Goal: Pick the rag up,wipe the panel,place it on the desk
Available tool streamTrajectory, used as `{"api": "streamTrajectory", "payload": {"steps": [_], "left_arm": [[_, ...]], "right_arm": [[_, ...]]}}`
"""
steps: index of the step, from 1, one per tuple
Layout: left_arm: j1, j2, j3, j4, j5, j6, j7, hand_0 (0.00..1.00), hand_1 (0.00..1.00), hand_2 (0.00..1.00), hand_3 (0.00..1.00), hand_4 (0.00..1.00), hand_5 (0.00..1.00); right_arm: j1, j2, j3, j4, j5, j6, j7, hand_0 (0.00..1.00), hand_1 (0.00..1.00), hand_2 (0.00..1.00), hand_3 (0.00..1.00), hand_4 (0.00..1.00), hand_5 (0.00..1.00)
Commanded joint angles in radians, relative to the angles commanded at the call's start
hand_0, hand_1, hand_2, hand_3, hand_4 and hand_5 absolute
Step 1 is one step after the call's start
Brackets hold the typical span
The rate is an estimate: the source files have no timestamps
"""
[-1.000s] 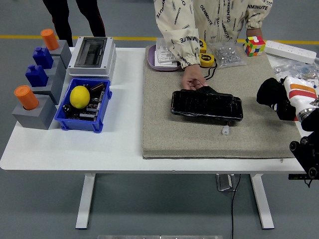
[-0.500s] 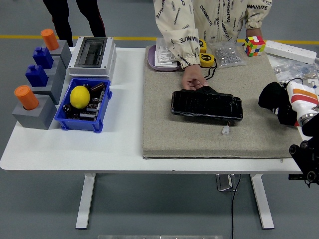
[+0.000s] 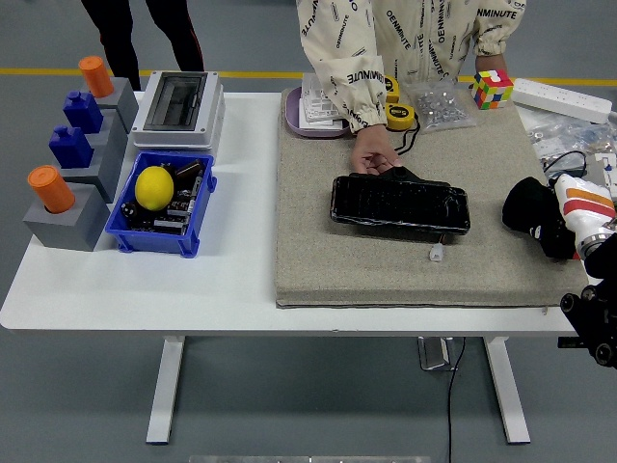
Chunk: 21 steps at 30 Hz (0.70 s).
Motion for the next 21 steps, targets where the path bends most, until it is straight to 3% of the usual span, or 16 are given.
{"api": "streamTrajectory", "payload": {"steps": [15, 17, 21], "left_arm": [[-0.002, 0.000, 0.002, 0.000, -0.004, -0.001, -0.002, 0.646, 0.695, 0.741, 0.566, 0.598, 0.474], [-0.002, 0.000, 0.001, 0.000, -0.003, 0.000, -0.002, 0.647, 0.695, 0.741, 0.566, 0.598, 0.474], [-0.002, 0.000, 0.001, 0.000, -0.004, 0.000, -0.002, 0.647, 0.695, 0.741, 0.566, 0.598, 0.474]], "right_arm": [[-0.001, 0.018, -0.027, -0.010, 0.005, 0.025, -0.057, 0.313, 0.369, 0.396, 0.384, 0.972, 0.048], [0.000, 0.018, -0.023, -0.009, 0.012, 0.037, -0.058, 0.320, 0.389, 0.423, 0.429, 0.998, 0.072], [0.005, 0.015, -0.018, -0.007, 0.027, 0.075, -0.055, 0.320, 0.389, 0.423, 0.429, 0.998, 0.072]]}}
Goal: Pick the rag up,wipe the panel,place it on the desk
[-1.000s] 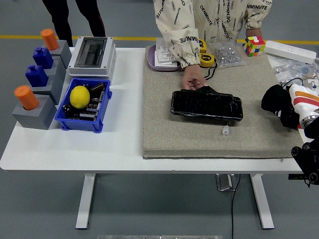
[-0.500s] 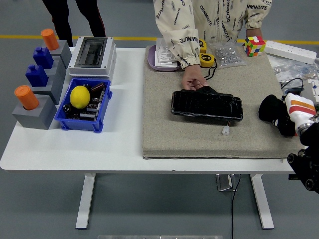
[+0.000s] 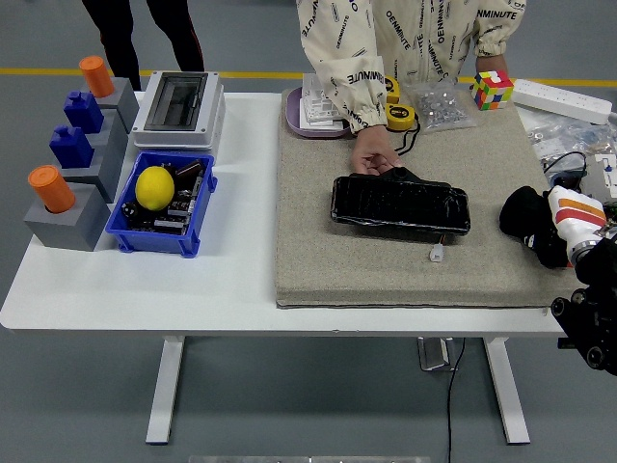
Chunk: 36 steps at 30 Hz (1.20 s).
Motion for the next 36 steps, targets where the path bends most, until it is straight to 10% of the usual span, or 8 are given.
{"api": "streamTrajectory", "payload": {"steps": [1, 2, 8, 36], "left_arm": [[0.000, 0.000, 0.000, 0.000, 0.000, 0.000, 0.000, 0.647, 0.695, 0.741, 0.566, 0.598, 0.474], [0.000, 0.000, -0.001, 0.000, 0.001, 0.000, 0.001, 0.649, 0.695, 0.741, 0.565, 0.596, 0.473], [0.003, 0.000, 0.001, 0.000, 0.000, 0.000, 0.001, 0.650, 0.695, 0.741, 0.566, 0.597, 0.474], [0.007, 0.002, 0.006, 0.000, -0.002, 0.000, 0.000, 0.650, 0.695, 0.741, 0.566, 0.591, 0.473]], "right_arm": [[0.001, -0.001, 0.001, 0.001, 0.002, 0.012, -0.001, 0.320, 0.389, 0.423, 0.429, 0.998, 0.072], [0.001, -0.002, 0.003, 0.002, 0.003, 0.022, -0.001, 0.373, 0.429, 0.481, 0.477, 0.998, 0.365], [0.002, -0.005, 0.004, 0.006, 0.008, 0.067, 0.005, 0.420, 0.458, 0.516, 0.494, 0.998, 0.446], [0.046, -0.048, -0.022, 0.022, 0.001, 0.092, 0.014, 0.542, 0.567, 0.650, 0.581, 0.998, 0.510]]}}
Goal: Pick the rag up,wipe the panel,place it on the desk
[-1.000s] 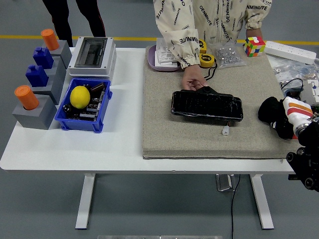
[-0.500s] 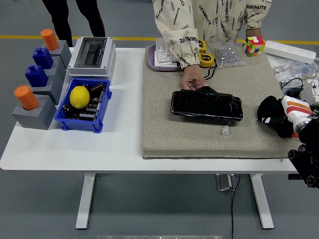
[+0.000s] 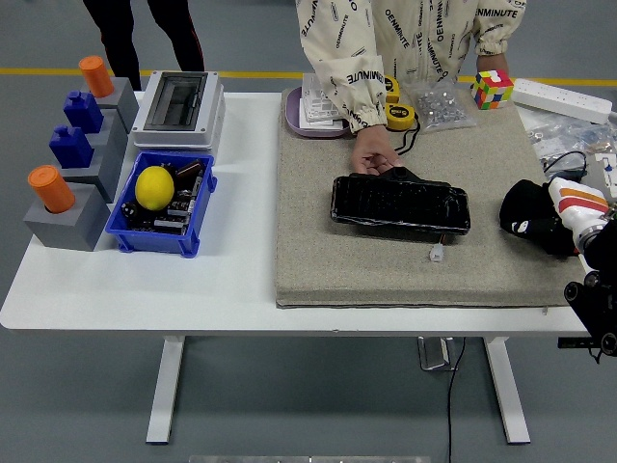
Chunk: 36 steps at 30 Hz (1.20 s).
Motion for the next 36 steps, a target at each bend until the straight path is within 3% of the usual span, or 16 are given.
{"api": "streamTrajectory", "payload": {"steps": [19, 20, 36], "left_arm": [[-0.005, -0.002, -0.008, 0.000, 0.003, 0.000, -0.001, 0.646, 0.695, 0.741, 0.565, 0.597, 0.472], [-0.005, -0.002, -0.008, 0.000, 0.003, 0.000, -0.001, 0.645, 0.695, 0.741, 0.565, 0.597, 0.474], [-0.003, -0.002, -0.013, 0.000, 0.005, 0.000, -0.002, 0.648, 0.696, 0.740, 0.565, 0.598, 0.474]], "right_arm": [[0.018, -0.026, 0.013, 0.028, -0.023, 0.026, -0.007, 0.620, 0.617, 0.704, 0.652, 0.998, 0.523], [0.018, -0.027, 0.013, 0.029, -0.024, 0.028, -0.008, 0.633, 0.636, 0.717, 0.699, 0.998, 0.529], [0.018, -0.052, 0.018, 0.066, -0.028, 0.062, -0.022, 0.664, 0.653, 0.737, 0.721, 0.998, 0.540]]}}
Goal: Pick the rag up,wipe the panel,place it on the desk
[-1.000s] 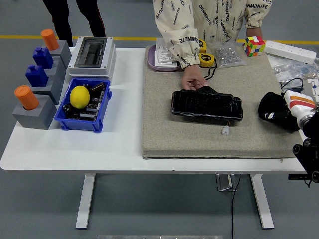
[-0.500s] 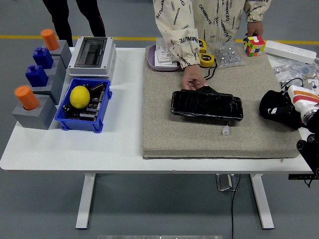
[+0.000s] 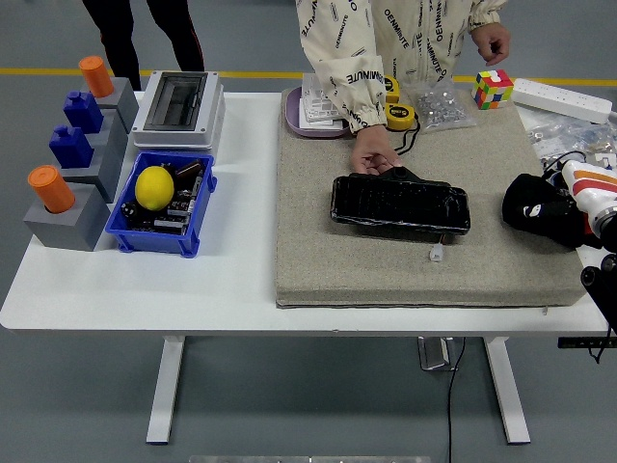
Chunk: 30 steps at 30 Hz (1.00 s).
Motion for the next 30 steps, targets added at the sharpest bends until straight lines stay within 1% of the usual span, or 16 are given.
{"api": "streamTrajectory", "payload": {"steps": [10, 17, 24, 30], "left_arm": [[0.004, 0.000, 0.002, 0.000, 0.000, 0.000, 0.001, 0.648, 0.696, 0.740, 0.564, 0.597, 0.473], [0.004, 0.003, 0.009, 0.000, -0.003, 0.000, -0.001, 0.647, 0.696, 0.741, 0.564, 0.598, 0.474], [0.006, 0.003, 0.009, 0.000, -0.002, 0.001, 0.000, 0.646, 0.696, 0.741, 0.565, 0.598, 0.476], [0.009, 0.004, 0.008, 0.000, 0.001, 0.001, 0.001, 0.646, 0.696, 0.740, 0.564, 0.597, 0.473]], "right_arm": [[0.002, -0.012, 0.012, 0.035, -0.002, 0.003, -0.006, 0.674, 0.662, 0.747, 0.726, 0.998, 0.553], [0.001, -0.023, 0.043, 0.072, -0.007, 0.003, -0.011, 0.676, 0.662, 0.751, 0.729, 0.998, 0.561], [-0.017, -0.050, 0.081, 0.110, -0.016, 0.003, -0.022, 0.680, 0.665, 0.756, 0.736, 0.998, 0.567], [-0.025, -0.070, 0.115, 0.120, -0.018, -0.008, -0.025, 0.681, 0.665, 0.756, 0.738, 0.998, 0.568]]}}
